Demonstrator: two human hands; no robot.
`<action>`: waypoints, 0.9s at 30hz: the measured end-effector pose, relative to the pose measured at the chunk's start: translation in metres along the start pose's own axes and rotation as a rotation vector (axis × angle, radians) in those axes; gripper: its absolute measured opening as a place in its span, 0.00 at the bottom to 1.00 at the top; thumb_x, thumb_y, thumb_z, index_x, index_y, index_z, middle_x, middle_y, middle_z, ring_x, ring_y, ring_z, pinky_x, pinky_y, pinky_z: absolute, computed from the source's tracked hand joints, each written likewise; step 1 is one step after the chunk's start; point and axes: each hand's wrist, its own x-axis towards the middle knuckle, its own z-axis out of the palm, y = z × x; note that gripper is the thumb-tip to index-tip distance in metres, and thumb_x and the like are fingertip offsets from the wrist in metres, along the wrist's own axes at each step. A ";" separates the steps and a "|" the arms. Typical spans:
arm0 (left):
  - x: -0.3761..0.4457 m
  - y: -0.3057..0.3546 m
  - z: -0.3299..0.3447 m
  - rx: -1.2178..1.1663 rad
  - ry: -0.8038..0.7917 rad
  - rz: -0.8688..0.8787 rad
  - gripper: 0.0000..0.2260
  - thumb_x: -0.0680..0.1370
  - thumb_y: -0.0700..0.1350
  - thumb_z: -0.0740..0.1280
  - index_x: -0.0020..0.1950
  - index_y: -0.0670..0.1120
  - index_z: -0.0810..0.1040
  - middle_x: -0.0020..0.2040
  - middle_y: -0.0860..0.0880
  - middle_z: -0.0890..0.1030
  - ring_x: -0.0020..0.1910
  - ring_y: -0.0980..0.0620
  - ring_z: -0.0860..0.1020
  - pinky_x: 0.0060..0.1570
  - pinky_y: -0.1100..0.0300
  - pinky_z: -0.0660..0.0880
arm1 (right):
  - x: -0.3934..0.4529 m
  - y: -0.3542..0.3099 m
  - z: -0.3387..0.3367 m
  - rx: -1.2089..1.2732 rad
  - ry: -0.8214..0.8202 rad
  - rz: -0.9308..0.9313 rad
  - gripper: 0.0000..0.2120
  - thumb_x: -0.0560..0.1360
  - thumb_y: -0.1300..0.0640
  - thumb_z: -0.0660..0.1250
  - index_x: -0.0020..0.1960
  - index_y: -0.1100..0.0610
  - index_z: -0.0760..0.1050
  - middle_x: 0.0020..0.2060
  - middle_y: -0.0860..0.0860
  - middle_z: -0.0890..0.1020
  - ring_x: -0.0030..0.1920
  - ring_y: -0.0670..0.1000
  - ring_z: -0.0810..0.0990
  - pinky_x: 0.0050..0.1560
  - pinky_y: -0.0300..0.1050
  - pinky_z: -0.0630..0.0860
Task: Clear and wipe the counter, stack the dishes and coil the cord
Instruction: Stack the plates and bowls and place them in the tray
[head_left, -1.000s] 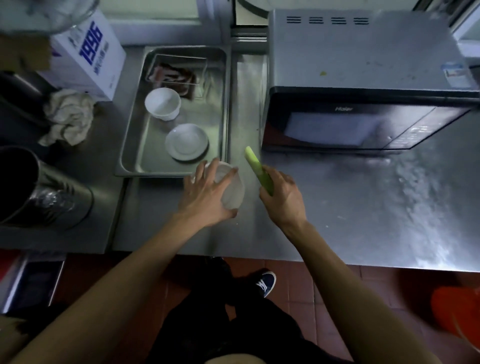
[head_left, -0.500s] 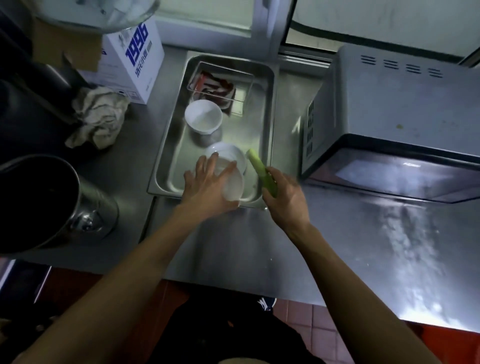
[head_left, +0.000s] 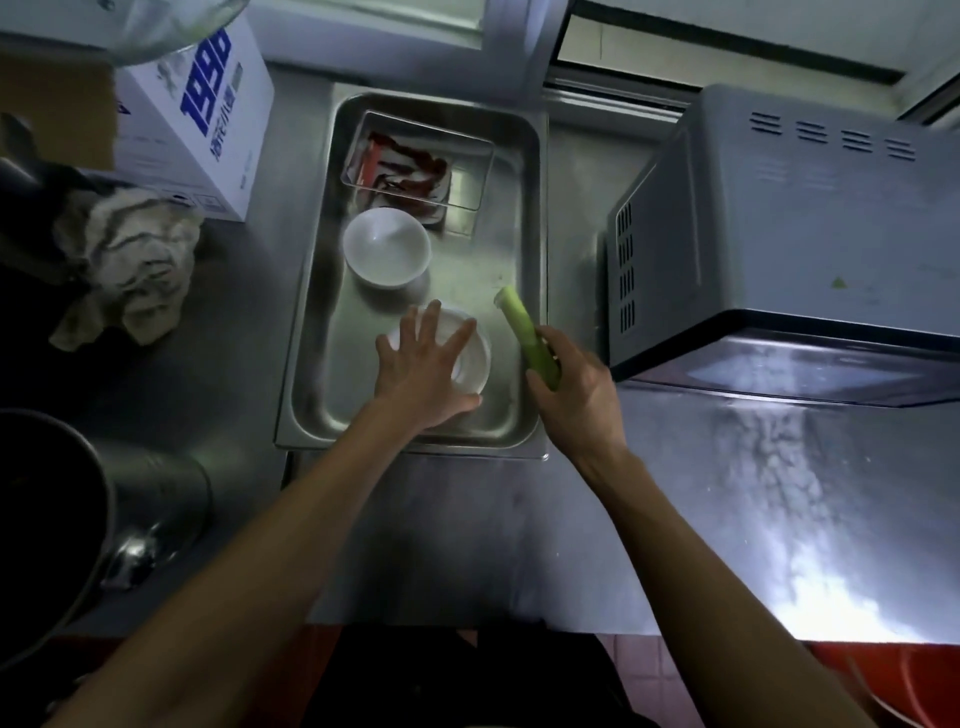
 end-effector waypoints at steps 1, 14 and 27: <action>0.005 0.001 0.001 0.004 -0.007 -0.001 0.49 0.65 0.70 0.71 0.79 0.62 0.49 0.81 0.46 0.47 0.79 0.37 0.47 0.68 0.31 0.58 | 0.003 0.001 0.000 0.001 0.002 -0.002 0.21 0.75 0.60 0.68 0.68 0.53 0.73 0.45 0.52 0.80 0.42 0.53 0.77 0.40 0.52 0.79; 0.042 0.005 0.020 0.019 -0.100 -0.044 0.48 0.66 0.69 0.71 0.79 0.62 0.49 0.81 0.45 0.44 0.79 0.38 0.45 0.69 0.28 0.55 | 0.041 0.022 0.005 0.050 -0.044 -0.037 0.20 0.77 0.59 0.68 0.68 0.56 0.73 0.44 0.52 0.80 0.40 0.52 0.77 0.40 0.50 0.78; 0.021 -0.003 0.021 0.035 -0.022 -0.026 0.47 0.68 0.70 0.69 0.80 0.57 0.52 0.81 0.44 0.48 0.79 0.37 0.46 0.70 0.30 0.57 | 0.042 0.016 0.016 0.095 -0.092 -0.083 0.20 0.77 0.54 0.67 0.68 0.54 0.72 0.50 0.54 0.81 0.46 0.55 0.80 0.43 0.56 0.81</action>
